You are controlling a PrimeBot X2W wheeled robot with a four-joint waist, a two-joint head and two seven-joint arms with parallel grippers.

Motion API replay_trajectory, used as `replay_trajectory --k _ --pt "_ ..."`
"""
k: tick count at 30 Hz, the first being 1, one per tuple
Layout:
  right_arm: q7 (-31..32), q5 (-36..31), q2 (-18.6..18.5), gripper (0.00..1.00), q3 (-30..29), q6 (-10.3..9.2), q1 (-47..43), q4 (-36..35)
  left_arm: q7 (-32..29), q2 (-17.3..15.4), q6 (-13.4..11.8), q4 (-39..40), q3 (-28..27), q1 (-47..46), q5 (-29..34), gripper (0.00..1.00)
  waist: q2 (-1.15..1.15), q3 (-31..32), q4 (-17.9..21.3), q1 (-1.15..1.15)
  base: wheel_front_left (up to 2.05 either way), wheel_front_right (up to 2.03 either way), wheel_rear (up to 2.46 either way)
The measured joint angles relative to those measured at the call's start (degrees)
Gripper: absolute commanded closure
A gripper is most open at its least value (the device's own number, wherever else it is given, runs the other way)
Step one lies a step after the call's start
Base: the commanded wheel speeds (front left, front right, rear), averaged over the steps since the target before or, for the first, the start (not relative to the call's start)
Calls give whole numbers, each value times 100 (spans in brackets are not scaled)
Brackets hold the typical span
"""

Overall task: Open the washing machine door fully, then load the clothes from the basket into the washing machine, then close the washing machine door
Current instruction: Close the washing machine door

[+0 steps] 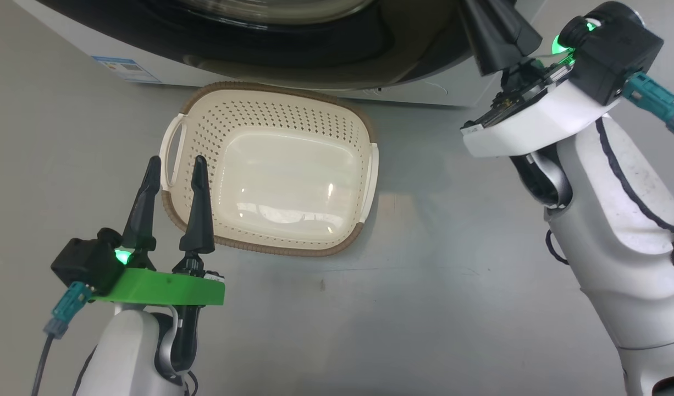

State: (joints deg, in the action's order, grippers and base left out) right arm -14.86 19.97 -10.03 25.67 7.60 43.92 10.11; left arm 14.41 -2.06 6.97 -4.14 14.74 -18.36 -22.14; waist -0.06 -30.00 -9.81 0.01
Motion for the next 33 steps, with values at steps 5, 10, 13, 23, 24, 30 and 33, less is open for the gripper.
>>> replay_trajectory --k 5,10,13,23,24,30,33 --pt "-1 -86 -165 100 -112 0 193 166 0 7 0 -12 143 -77 -7 0 0 -75 -116 0 0 0 0" --pt "-1 -185 -212 100 -382 11 361 381 1 13 0 -9 176 -204 -9 0 0 -126 -254 -1 0 0 0" --pt "-3 -202 -163 100 -466 54 397 468 1 14 0 -18 137 -242 -9 0 0 -132 -299 -1 0 0 0" --pt "-2 -241 -133 100 -338 42 443 713 25 20 0 -312 54 -242 -146 0 0 50 -239 -1 0 0 0" --pt "-2 -238 -124 76 -341 41 440 713 25 20 0 -332 56 -242 -157 0 0 78 -222 -1 0 0 0" --pt "-2 -238 -104 0 -474 34 261 619 25 20 0 -407 -5 -233 -162 0 0 264 -103 -1 0 0 0" --pt "-2 -238 -78 0 -520 -2 123 494 25 20 0 -476 -22 -225 -162 0 0 373 -31 -1 0 0 0"
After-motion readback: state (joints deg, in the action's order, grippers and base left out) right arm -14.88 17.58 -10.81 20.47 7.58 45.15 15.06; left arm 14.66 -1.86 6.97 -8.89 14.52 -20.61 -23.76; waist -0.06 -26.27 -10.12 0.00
